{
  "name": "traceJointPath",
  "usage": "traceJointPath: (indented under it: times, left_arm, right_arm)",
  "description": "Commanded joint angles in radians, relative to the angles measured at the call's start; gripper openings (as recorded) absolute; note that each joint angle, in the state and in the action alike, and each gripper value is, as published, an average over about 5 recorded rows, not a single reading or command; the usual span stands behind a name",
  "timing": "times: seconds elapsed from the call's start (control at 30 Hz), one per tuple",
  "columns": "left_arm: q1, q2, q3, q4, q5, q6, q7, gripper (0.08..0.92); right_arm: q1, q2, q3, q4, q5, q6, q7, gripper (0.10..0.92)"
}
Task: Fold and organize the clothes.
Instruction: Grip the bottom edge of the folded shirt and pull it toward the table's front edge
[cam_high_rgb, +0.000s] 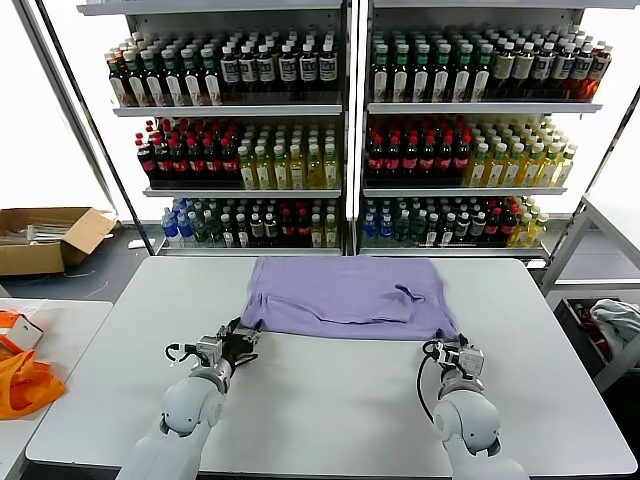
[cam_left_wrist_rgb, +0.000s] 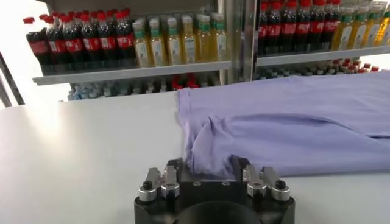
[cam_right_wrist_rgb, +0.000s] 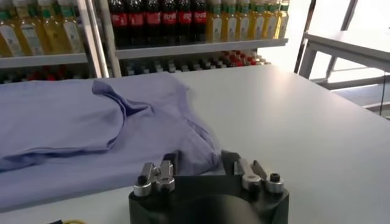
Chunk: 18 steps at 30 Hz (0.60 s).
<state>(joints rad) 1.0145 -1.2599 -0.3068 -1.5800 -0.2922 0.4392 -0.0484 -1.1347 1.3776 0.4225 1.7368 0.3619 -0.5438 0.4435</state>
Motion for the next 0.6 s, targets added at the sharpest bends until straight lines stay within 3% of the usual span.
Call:
traceJointPath:
  times: [0.03, 0.27, 0.43, 0.6]
  left_arm:
    - [0.0, 0.0, 0.001, 0.01, 0.003, 0.003, -0.001, 0.386]
    - [0.007, 0.002, -0.002, 0.008, 0.006, -0.003, 0.006, 0.187]
    - [0.032, 0.003, -0.008, -0.017, 0.017, -0.015, 0.011, 0.09]
    - [0.072, 0.011, -0.011, -0.097, 0.035, -0.026, 0.008, 0.084]
  right_arm:
    - [-0.009, 0.001, -0.002, -0.009, 0.004, -0.004, -0.005, 0.275]
    - [-0.025, -0.001, 0.008, 0.012, 0.019, -0.001, -0.005, 0.113]
    - [-0.046, 0.001, 0.022, 0.086, 0.017, 0.0, -0.004, 0.109]
    - [-0.088, 0.01, 0.025, 0.231, 0.004, -0.014, 0.004, 0.109]
